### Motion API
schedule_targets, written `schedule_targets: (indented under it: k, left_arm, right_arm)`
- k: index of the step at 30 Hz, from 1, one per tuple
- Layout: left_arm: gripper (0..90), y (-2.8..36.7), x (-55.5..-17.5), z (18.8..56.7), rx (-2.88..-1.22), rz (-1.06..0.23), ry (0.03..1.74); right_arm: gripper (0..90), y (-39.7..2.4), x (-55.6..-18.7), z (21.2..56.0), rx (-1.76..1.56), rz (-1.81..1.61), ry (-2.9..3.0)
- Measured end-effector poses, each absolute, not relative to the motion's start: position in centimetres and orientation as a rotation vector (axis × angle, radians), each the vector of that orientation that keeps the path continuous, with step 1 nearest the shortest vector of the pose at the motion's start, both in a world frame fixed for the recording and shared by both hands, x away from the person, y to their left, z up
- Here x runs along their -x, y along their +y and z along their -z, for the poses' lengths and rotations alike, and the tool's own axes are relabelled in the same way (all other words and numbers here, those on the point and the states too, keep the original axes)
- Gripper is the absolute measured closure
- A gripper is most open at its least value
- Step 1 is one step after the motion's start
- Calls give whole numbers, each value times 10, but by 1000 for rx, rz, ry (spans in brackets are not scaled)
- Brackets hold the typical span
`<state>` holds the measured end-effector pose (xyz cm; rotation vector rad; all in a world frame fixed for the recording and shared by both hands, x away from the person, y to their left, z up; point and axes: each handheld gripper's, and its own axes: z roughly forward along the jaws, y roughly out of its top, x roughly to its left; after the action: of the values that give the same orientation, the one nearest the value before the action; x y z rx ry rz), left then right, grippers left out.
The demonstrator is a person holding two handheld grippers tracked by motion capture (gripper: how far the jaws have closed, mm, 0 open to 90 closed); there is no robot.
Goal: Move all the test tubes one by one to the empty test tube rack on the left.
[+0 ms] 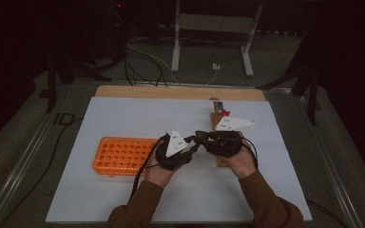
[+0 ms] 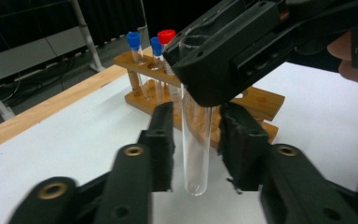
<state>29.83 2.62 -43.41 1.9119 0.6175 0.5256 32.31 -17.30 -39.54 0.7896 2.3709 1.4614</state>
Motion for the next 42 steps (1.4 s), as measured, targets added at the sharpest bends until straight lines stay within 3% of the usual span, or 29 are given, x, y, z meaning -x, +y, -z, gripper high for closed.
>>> schedule_targets:
  k: [3, 8, 12, 13, 14, 15, 16, 17, 23, 28, 42]
  left_arm:
    - [744, 26, -299, 434, -1912, -524, 620]
    - [763, 27, -299, 434, -1916, -533, 606]
    - [765, 30, -301, 435, -1925, -534, 618]
    - [765, 30, -301, 435, -1925, -534, 618]
    - [765, 33, -302, 435, -1926, -534, 627]
    - [766, 33, -302, 435, -1926, -534, 627]
    - [765, 36, -302, 434, -1913, -535, 641]
    - [765, 36, -302, 434, -1913, -535, 641]
    - [765, 56, -304, 435, -1881, -535, 691]
    - [765, 72, -304, 439, -1856, -535, 740]
    - [765, 96, -297, 449, -1835, -525, 803]
  right_arm:
    - [762, -172, -323, 396, -787, -1464, 2378]
    - [755, -174, -323, 397, -782, -1481, 2379]
    - [511, -180, -322, 395, -779, -1542, 2359]
    - [511, -180, -322, 395, -779, -1542, 2359]
    - [377, -182, -321, 395, -786, -1527, 2352]
    - [377, -182, -321, 395, -786, -1527, 2352]
    - [283, -185, -320, 395, -809, -1517, 2334]
    - [283, -185, -320, 395, -809, -1517, 2334]
    - [38, -204, -315, 403, -887, -1490, 2243]
    - [0, -217, -313, 407, -934, -1484, 2186]
    - [0, -243, -305, 416, -1005, -1455, 2115]
